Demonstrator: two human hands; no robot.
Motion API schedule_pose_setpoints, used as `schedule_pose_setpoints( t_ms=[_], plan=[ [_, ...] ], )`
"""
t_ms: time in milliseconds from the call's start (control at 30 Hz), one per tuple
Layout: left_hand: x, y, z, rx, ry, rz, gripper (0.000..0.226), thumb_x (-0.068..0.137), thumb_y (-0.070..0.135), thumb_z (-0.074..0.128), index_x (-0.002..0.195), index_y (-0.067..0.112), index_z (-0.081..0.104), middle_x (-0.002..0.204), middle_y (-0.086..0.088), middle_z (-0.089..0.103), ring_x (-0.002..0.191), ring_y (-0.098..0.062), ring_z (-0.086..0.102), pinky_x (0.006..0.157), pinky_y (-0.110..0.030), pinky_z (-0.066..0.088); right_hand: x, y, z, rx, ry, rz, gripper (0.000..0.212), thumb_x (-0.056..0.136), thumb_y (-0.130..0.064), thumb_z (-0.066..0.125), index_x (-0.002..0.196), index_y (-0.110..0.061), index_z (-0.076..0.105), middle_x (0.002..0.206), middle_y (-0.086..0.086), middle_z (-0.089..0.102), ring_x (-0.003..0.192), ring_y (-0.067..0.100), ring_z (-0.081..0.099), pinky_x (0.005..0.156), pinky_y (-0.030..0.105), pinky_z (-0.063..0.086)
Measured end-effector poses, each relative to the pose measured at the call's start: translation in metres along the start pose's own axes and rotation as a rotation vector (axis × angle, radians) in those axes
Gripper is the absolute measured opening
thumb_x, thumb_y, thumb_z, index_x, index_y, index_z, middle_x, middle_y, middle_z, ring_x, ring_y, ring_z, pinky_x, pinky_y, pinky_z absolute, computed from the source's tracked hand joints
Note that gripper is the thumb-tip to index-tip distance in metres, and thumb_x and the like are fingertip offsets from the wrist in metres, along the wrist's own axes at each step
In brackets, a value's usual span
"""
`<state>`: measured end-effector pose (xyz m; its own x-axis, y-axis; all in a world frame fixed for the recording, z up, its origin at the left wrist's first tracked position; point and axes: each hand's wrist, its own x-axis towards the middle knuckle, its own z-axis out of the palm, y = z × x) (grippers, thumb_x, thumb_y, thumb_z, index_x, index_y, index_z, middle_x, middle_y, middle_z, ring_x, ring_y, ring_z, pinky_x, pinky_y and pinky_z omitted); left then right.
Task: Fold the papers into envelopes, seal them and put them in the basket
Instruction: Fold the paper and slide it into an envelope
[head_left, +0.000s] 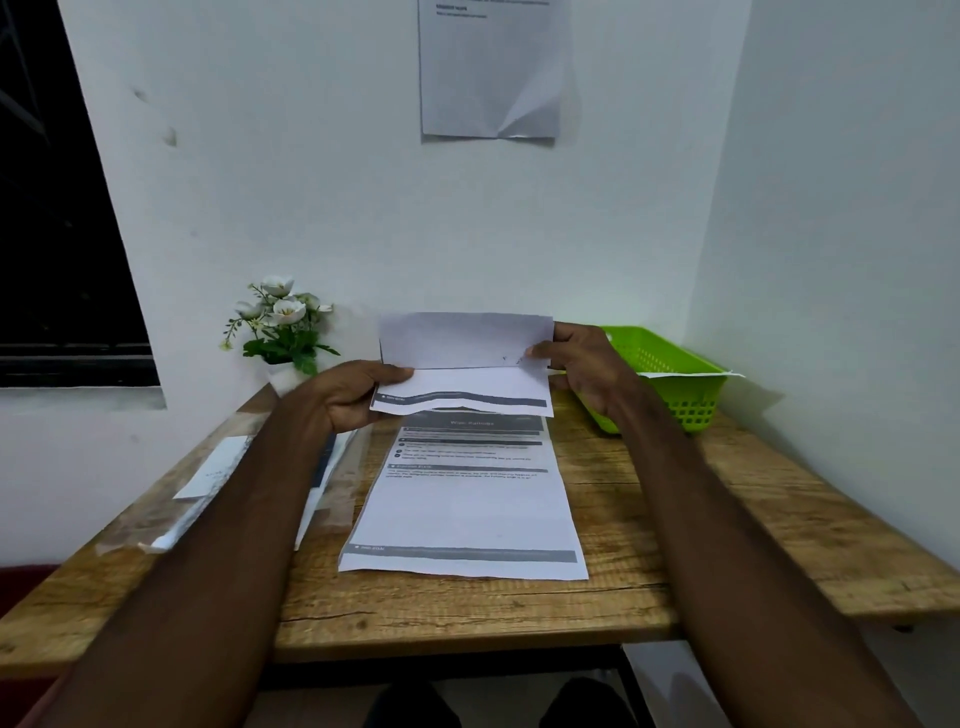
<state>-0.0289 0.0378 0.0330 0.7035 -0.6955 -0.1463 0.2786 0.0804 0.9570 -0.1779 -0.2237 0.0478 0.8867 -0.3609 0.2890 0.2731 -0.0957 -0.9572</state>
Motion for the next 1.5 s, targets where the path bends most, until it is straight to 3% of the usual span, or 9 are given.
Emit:
schedule_pose_setpoints(
  t_ms=[200, 333, 433, 600, 800, 967, 1133, 1333, 1500],
  plan=[
    [-0.004, 0.003, -0.001, -0.128, 0.030, 0.001, 0.023, 0.103, 0.002, 0.037, 0.118, -0.004, 0.054, 0.092, -0.025, 0.075, 0.075, -0.037, 0.077, 0.056, -0.047, 0.063, -0.004, -0.001, -0.003, -0.072, -0.072, -0.012, 0.030, 0.086, 0.012, 0.061, 0.094, -0.009, 0.081, 0.101, 0.008, 0.078, 0.093, 0.020, 0.073, 0.069, 0.033, 0.061],
    [0.000, 0.004, -0.009, -0.219, 0.032, -0.023, 0.046, 0.106, 0.030, 0.039, 0.123, -0.008, 0.059, 0.110, -0.026, 0.071, 0.100, -0.042, 0.069, 0.065, -0.054, 0.064, -0.009, 0.000, -0.006, -0.282, -0.142, -0.056, 0.046, 0.082, 0.017, 0.047, 0.098, -0.009, 0.083, 0.113, -0.002, 0.078, 0.110, 0.006, 0.070, 0.073, 0.024, 0.059],
    [0.000, 0.003, -0.010, -0.193, -0.013, -0.068, 0.062, 0.100, 0.050, 0.056, 0.121, -0.007, 0.067, 0.121, -0.028, 0.070, 0.108, -0.040, 0.068, 0.068, -0.050, 0.064, -0.010, 0.002, -0.006, -0.392, -0.166, -0.095, 0.054, 0.077, 0.020, 0.044, 0.094, -0.012, 0.084, 0.116, -0.004, 0.077, 0.114, 0.005, 0.068, 0.085, 0.030, 0.061],
    [0.001, -0.003, -0.004, -0.119, -0.027, -0.021, 0.034, 0.100, 0.012, 0.059, 0.131, -0.001, 0.062, 0.133, -0.025, 0.063, 0.096, -0.035, 0.073, 0.065, -0.041, 0.065, -0.009, 0.004, -0.005, -0.481, -0.159, -0.098, 0.058, 0.076, 0.024, 0.040, 0.090, -0.011, 0.084, 0.120, -0.002, 0.075, 0.115, 0.012, 0.069, 0.089, 0.042, 0.062],
    [-0.001, -0.001, -0.003, -0.088, -0.051, 0.020, 0.024, 0.106, 0.011, 0.048, 0.120, 0.006, 0.067, 0.105, -0.016, 0.078, 0.084, -0.025, 0.078, 0.070, -0.039, 0.065, -0.012, -0.007, -0.003, -0.347, -0.028, -0.105, 0.061, 0.078, 0.024, 0.034, 0.103, -0.006, 0.081, 0.117, 0.002, 0.076, 0.108, 0.009, 0.071, 0.083, 0.027, 0.059],
    [-0.002, -0.002, 0.002, -0.092, -0.102, 0.025, 0.025, 0.104, 0.010, 0.050, 0.121, 0.005, 0.067, 0.111, -0.016, 0.076, 0.089, -0.026, 0.077, 0.071, -0.040, 0.065, -0.008, -0.006, 0.010, -0.325, 0.116, -0.244, 0.028, 0.094, 0.004, 0.056, 0.107, -0.005, 0.079, 0.103, 0.006, 0.079, 0.104, 0.018, 0.074, 0.082, 0.024, 0.056],
    [0.000, -0.003, 0.005, -0.057, -0.139, 0.045, 0.031, 0.092, 0.014, 0.062, 0.121, 0.007, 0.070, 0.121, -0.017, 0.073, 0.095, -0.025, 0.077, 0.072, -0.038, 0.065, -0.004, 0.008, 0.036, -0.674, 0.100, -0.373, 0.017, 0.094, -0.024, 0.068, 0.100, -0.017, 0.082, 0.103, -0.006, 0.079, 0.105, 0.007, 0.071, 0.096, 0.033, 0.054],
    [0.003, -0.004, 0.010, 0.009, -0.185, 0.072, 0.033, 0.090, 0.017, 0.065, 0.121, 0.008, 0.072, 0.123, -0.017, 0.073, 0.101, -0.025, 0.075, 0.076, -0.038, 0.064, -0.008, 0.014, 0.063, -0.888, 0.054, -0.287, 0.029, 0.090, -0.050, 0.064, 0.085, -0.026, 0.080, 0.084, -0.010, 0.076, 0.086, 0.014, 0.070, 0.070, 0.032, 0.049],
    [0.003, -0.003, 0.009, 0.005, -0.132, 0.079, 0.029, 0.094, 0.014, 0.062, 0.121, 0.007, 0.069, 0.119, -0.017, 0.074, 0.095, -0.025, 0.076, 0.078, -0.040, 0.065, -0.006, 0.010, 0.057, -0.779, -0.028, -0.243, 0.023, 0.088, -0.040, 0.075, 0.074, -0.022, 0.078, 0.067, -0.010, 0.069, 0.065, 0.007, 0.058, 0.062, 0.030, 0.044]
  ],
)
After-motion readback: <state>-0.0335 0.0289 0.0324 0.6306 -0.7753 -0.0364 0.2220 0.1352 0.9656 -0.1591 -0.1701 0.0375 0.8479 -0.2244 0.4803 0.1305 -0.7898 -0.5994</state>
